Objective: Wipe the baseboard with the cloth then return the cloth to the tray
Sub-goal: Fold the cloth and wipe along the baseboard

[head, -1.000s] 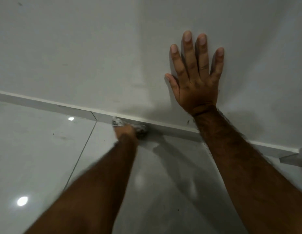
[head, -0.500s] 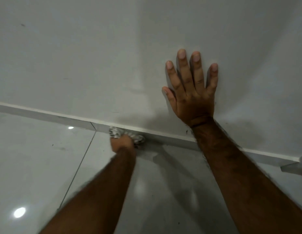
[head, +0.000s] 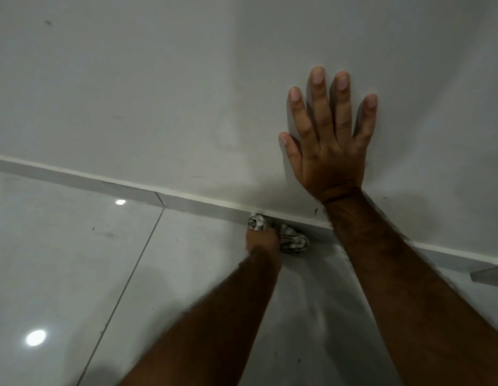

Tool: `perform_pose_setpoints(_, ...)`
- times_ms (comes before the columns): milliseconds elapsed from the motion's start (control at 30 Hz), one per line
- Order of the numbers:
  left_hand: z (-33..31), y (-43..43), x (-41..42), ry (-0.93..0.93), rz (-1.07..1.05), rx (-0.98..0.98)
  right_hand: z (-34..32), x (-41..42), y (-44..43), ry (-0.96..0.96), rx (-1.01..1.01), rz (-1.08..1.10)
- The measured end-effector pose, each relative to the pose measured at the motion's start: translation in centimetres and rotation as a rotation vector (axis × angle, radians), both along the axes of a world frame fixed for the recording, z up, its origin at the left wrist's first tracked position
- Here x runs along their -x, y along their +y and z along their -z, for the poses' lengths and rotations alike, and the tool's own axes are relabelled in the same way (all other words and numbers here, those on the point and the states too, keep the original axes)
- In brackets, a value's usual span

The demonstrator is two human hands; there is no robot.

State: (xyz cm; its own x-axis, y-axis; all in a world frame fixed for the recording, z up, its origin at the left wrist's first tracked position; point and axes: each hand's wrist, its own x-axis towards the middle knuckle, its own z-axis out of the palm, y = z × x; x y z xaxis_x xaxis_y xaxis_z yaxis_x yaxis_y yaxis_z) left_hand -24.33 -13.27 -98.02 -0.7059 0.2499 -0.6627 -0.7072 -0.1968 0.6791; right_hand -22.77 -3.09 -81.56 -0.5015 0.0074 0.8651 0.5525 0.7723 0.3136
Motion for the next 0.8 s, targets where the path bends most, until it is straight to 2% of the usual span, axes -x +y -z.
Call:
perform_pose_setpoints(67, 0.5, 0.0, -0.2, -0.006, 0.039, 0.061, -0.1, 0.0, 0.0, -0.008, 0.002, 0.0)
perform_pose_setpoints(133, 1.0, -0.8, 0.8, 0.072, -0.001, 0.085, 0.0, -0.1, -0.1, -0.011, 0.004, 0.001)
perform_pose_setpoints(200, 1.2, -2.7, 3.3, 0.163, -0.1, 0.041, -0.1, -0.1, 0.0, -0.012, 0.009, 0.001)
perform_pose_setpoints(267, 1.3, -5.4, 7.1, 0.215, -0.228, 0.095, -0.2, -0.1, 0.0, -0.008, 0.01, -0.006)
perform_pose_setpoints(433, 0.7, -10.2, 15.0, 0.173, -0.432, 0.159, 0.1, 0.3, -0.2, 0.008, 0.031, -0.008)
perform_pose_setpoints(533, -0.5, -9.7, 14.0, 0.135, -0.388, 0.172, 0.0, 0.2, -0.4, 0.0, 0.044, -0.01)
perform_pose_setpoints(633, -0.6, -7.3, 10.1, 0.077, -0.272, 0.099, -0.2, 0.0, -0.6, -0.022, 0.05, -0.006)
perform_pose_setpoints(800, -1.6, -2.9, 2.7, -0.027, 0.114, 0.011, -0.7, -0.5, -1.1, -0.092, 0.067, 0.002)
